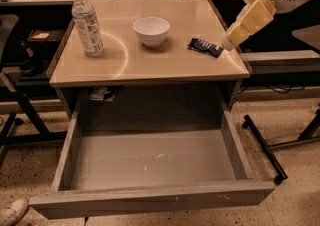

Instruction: Place blue plastic bottle into top drawer

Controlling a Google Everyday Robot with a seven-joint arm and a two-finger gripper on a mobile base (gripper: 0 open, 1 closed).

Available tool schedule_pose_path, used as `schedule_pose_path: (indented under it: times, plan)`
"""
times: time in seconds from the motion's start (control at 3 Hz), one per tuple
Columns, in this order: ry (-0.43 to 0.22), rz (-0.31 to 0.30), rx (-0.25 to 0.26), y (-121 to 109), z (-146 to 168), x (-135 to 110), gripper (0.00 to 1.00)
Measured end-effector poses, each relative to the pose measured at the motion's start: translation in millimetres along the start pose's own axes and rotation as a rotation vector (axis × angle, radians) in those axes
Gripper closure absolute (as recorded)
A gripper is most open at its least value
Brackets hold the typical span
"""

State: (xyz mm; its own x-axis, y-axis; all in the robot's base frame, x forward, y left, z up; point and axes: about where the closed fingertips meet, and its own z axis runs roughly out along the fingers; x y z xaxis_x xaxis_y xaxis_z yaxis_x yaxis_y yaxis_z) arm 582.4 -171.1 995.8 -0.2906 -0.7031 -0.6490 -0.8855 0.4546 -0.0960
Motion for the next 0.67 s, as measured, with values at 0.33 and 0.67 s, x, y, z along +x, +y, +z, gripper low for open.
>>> schedule_pose_path:
  times: [0.33,0.67]
  plan:
    - [0.002,0.0,-0.002,1,1,0,0.0]
    - [-0.057,-0.032,0.0,1,26,-20,0.0]
